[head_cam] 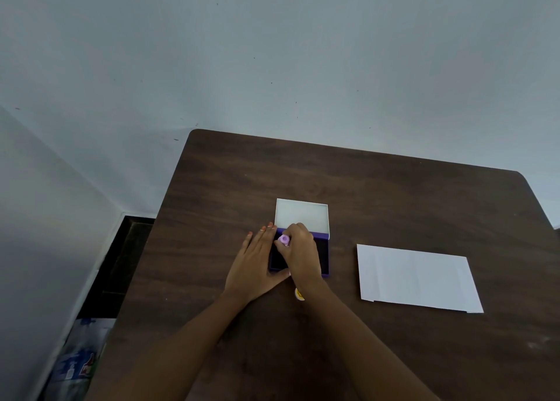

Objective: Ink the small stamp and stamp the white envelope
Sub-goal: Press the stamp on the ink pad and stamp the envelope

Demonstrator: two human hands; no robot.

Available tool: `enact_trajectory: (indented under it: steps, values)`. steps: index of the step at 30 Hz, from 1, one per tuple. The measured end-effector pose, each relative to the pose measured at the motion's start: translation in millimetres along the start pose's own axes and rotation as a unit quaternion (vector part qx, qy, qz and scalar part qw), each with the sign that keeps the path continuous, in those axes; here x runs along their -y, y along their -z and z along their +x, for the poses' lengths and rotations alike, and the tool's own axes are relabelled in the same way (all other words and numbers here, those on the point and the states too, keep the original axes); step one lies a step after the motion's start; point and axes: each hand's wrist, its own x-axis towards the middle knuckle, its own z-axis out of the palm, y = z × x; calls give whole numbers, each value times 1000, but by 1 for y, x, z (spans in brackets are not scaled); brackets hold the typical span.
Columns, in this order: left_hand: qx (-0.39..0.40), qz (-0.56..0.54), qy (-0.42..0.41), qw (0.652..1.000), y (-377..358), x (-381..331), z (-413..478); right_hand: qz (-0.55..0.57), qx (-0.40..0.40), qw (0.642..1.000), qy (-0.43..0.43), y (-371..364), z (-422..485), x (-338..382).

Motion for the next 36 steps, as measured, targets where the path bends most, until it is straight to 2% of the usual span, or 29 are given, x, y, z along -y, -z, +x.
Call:
enact_trajectory:
  steps: [11,14,16,18,19,21,23,24,26,29,33,36]
  values:
    - [-2,-12,9,1000,0,0,0,26,8,1000,-15,6,2,2]
    - [5,-20,15,1000,1,0,0,117,-1,992,-45,17,3,-6]
    - [10,-21,19,1000,1,0,-1,218,-25,969,-112,27,2,-16]
    - [14,-22,23,999,1,-1,-1,358,-11,910,-209,38,-1,-25]
    - [18,-25,24,999,2,-2,-1,439,6,863,-251,44,-4,-29]
    - [28,-29,27,999,3,-2,0,590,27,746,-309,57,-9,-35]
    - [42,-33,36,998,4,-4,0,689,39,638,-342,68,-16,-41]
    - [47,-34,44,997,5,-5,1,719,44,602,-344,73,-19,-44]
    - [38,-29,64,997,7,-10,3,754,55,562,-335,81,-25,-48]
    - [-10,-1,76,997,9,-23,7,775,67,545,-314,92,-34,-52]
    - [-47,27,19,998,7,-58,15,761,56,572,-302,111,-41,-58]
    - [-22,28,-54,998,-5,-94,15,743,18,609,-278,128,-41,-71]
